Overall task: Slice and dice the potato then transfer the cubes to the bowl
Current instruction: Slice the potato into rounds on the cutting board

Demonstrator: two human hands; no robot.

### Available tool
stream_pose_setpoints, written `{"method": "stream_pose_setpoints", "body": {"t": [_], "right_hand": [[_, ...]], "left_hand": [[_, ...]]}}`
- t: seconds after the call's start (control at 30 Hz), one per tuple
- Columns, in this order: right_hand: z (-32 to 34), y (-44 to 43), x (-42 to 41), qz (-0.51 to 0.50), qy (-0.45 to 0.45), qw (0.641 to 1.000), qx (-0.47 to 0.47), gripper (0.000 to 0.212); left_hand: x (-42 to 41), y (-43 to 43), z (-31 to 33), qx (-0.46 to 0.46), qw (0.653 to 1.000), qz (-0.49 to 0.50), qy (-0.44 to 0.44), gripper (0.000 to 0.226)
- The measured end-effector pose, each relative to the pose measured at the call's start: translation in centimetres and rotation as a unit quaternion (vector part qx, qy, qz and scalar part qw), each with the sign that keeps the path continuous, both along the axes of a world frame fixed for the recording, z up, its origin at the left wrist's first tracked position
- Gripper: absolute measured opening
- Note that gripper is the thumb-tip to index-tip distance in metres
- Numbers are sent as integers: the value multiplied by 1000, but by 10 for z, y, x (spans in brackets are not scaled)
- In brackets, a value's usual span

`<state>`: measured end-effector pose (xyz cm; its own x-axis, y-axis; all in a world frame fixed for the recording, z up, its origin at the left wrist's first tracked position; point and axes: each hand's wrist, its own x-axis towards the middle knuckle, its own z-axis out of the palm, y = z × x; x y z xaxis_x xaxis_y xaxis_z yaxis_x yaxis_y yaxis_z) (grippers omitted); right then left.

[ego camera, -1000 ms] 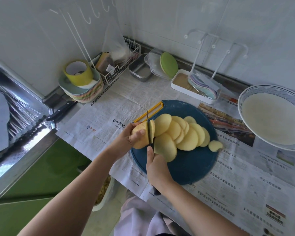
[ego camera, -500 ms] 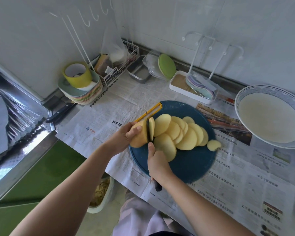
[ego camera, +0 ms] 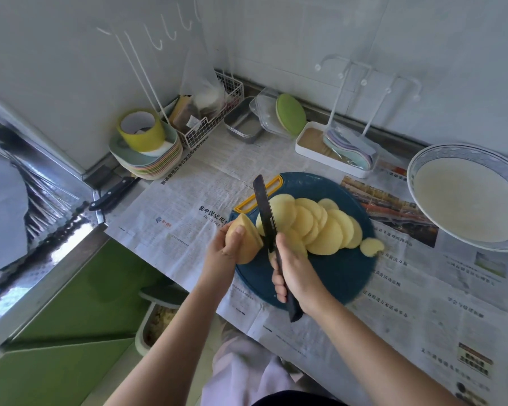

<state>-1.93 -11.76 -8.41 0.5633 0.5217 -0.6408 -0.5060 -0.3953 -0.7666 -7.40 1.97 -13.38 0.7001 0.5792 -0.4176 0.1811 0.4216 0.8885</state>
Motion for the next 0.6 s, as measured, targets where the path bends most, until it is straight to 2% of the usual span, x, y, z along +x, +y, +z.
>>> {"method": "stream_pose_setpoints", "body": {"t": [0.13,0.3,0.43,0.6], "right_hand": [[16,-17,-12,28,-144,989,-13,59],[17,-32,-33,87,-313,945,-35,57],[13,-38,-42,113,-362,923,-62,53],[4,-43,-46,116,-378,916,-67,54]], "left_hand": [[1,-7,2,16,1000,3,20,66],[0,-14,6,43,999,-1,6,66],[-2,-16,8,52,998,-19,3,60],[-1,-15,7,71,997,-36,-4,53]]}}
